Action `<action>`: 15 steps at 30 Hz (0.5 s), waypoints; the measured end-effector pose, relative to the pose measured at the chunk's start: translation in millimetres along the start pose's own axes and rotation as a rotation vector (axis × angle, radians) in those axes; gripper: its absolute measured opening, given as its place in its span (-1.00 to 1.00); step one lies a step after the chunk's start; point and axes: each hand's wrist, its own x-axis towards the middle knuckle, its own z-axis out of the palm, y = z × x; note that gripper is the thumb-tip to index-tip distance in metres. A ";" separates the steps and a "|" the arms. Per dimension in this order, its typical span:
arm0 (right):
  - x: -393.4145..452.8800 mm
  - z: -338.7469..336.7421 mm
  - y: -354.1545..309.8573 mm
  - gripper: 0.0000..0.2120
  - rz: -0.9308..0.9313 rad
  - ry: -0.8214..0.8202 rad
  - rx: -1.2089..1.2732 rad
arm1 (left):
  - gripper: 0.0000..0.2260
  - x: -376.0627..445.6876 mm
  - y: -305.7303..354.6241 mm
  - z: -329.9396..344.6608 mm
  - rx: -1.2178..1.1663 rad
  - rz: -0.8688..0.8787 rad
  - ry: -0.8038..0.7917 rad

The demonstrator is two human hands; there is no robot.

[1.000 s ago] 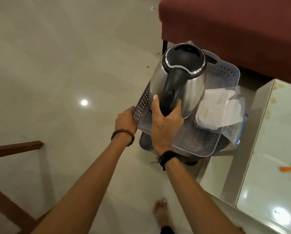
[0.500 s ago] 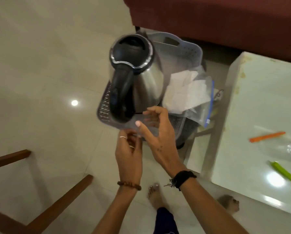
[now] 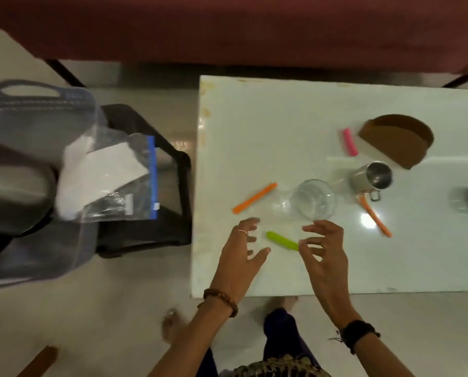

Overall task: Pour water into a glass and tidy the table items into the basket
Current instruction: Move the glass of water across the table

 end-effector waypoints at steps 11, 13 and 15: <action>86.7 -45.3 62.0 -0.25 0.108 -0.343 0.070 | -0.16 86.2 16.4 69.5 0.168 0.085 -0.107; 98.1 -45.1 62.1 -0.21 0.089 -0.412 0.060 | -0.18 93.1 19.0 70.1 0.155 0.082 -0.118; 104.8 -47.5 63.2 -0.20 0.082 -0.457 0.038 | -0.20 97.9 19.1 69.7 0.144 0.069 -0.147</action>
